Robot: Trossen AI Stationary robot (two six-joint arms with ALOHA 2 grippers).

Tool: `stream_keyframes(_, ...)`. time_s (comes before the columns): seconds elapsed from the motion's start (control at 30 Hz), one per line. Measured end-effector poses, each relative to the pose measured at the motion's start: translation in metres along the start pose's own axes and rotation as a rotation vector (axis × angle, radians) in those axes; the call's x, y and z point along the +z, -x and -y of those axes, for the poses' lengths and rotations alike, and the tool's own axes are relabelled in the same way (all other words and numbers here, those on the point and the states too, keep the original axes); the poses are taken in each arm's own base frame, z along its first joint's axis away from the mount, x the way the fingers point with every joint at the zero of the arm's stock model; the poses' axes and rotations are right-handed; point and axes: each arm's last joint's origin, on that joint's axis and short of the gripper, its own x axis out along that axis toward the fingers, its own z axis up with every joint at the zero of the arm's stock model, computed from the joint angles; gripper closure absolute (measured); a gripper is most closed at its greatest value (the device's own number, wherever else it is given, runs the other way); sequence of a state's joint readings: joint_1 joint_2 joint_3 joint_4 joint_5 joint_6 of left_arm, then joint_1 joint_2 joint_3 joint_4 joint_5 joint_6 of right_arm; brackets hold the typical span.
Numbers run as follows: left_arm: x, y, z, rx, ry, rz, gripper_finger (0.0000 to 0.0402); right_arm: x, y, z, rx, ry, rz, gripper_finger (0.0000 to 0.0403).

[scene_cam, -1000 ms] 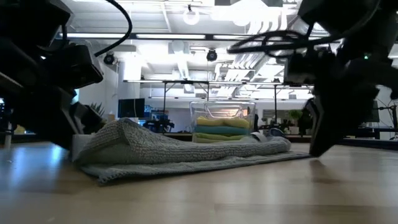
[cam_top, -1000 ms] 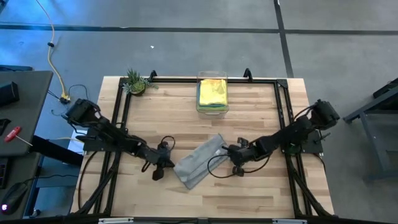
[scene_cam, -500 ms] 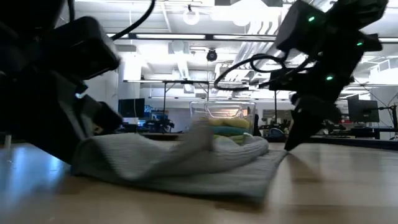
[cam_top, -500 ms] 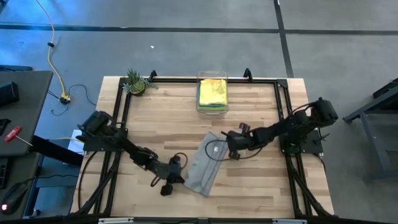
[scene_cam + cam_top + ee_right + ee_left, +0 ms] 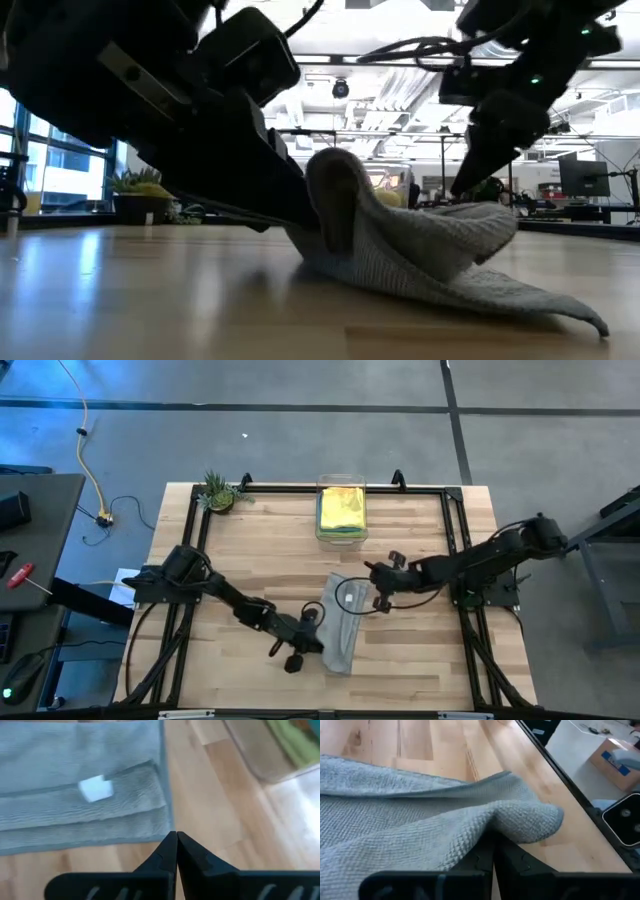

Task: Fold microfiber towels
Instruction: Fold the gray microfiber cloth

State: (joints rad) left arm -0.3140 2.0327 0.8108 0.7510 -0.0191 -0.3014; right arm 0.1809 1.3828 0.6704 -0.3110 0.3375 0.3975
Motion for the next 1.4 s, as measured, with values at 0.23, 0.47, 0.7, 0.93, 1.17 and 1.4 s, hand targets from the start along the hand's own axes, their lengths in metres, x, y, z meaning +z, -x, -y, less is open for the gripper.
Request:
stream_keyframes(0.23,-0.02,0.028,-0.009,-0.014,0.049,-0.077,0.0402,-0.018,0.0,-0.024,0.043,-0.114,0.056,0.0403)
stream_keyframes(0.47,-0.04,0.06,0.0,-0.042,0.105,-0.13,0.0402,-0.021,-0.023,-0.043,0.083,-0.244,0.11,0.0403)
stream_keyframes(0.7,-0.043,0.069,0.0,0.047,0.131,-0.087,0.0401,-0.028,-0.049,-0.033,-0.012,-0.263,0.033,0.0403)
stream_keyframes(0.93,-0.036,0.079,-0.011,0.029,0.153,0.098,0.0402,-0.018,-0.06,-0.005,-0.104,-0.185,0.025,0.0403)
stream_keyframes(1.17,-0.019,0.088,-0.026,0.086,0.114,0.312,0.0402,-0.004,-0.058,0.019,-0.097,-0.12,0.031,0.0403)
stream_keyframes(1.4,-0.005,0.092,-0.033,0.077,0.056,0.497,0.0401,0.002,-0.007,0.0,-0.053,-0.108,0.131,0.0403)
